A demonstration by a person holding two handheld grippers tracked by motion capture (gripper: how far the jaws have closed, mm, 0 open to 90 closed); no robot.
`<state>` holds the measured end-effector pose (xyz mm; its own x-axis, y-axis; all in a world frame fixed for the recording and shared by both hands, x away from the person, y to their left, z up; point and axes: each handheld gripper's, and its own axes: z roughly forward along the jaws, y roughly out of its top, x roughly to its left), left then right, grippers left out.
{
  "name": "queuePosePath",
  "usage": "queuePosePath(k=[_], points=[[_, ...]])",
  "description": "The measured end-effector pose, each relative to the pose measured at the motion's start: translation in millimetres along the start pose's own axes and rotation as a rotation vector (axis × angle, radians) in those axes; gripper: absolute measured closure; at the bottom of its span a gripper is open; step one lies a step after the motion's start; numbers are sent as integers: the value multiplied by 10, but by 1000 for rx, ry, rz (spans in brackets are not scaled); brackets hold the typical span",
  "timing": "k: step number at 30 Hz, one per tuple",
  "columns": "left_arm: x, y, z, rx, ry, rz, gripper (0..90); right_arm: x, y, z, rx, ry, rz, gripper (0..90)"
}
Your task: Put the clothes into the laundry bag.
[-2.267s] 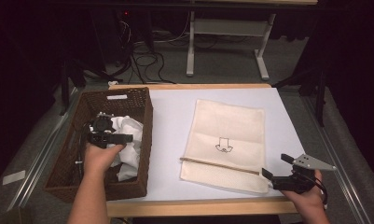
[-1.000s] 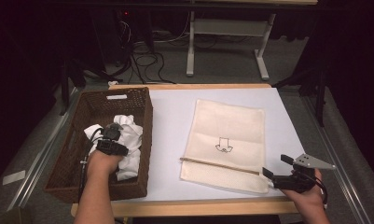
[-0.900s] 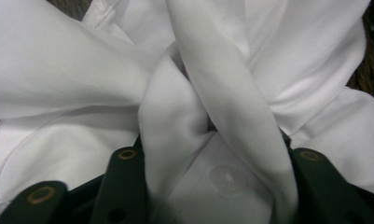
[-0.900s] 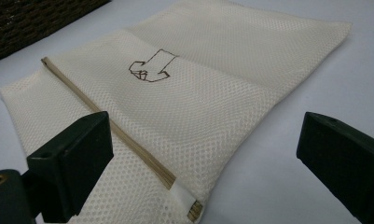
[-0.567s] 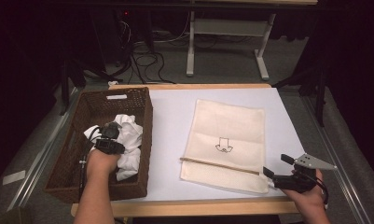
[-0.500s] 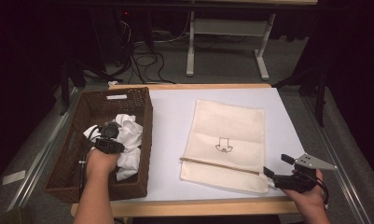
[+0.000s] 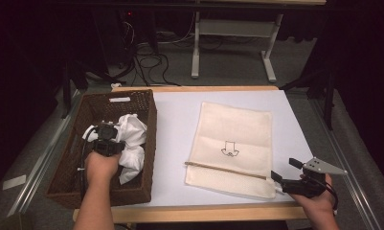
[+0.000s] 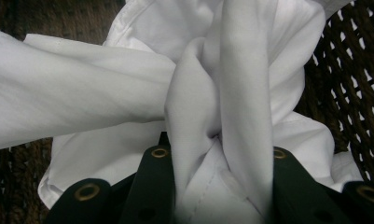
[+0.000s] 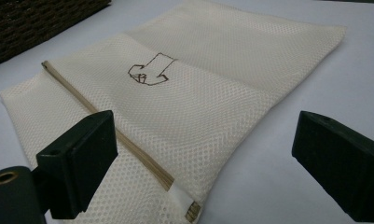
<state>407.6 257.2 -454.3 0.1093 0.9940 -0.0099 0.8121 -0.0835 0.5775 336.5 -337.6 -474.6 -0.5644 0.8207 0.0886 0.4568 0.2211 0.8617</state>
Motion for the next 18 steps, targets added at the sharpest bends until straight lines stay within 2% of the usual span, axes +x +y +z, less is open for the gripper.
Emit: queuePosePath(k=[3, 4, 8, 10, 16, 17, 18], points=[[16, -2, -51, -45, -3, -11, 760, 0, 1, -3, -2, 0, 1, 74], [16, -2, -51, -45, -3, -11, 761, 0, 1, -3, -2, 0, 1, 74], [16, -5, -141, -142, -16, -21, 761, -4, -1, -3, -1, -1, 1, 76], [13, -10, -155, -158, -20, -19, 761, -4, -1, -4, -1, -1, 1, 76], [7, -20, -244, -243, -7, -17, 765, 6, 1, -3, -3, -1, -3, 76], [7, -20, -244, -243, -7, -17, 765, 6, 1, -3, -3, -1, -3, 76], [8, -27, -286, -270, 1, -18, 764, 3, 0, -4, -4, -1, -3, 76]])
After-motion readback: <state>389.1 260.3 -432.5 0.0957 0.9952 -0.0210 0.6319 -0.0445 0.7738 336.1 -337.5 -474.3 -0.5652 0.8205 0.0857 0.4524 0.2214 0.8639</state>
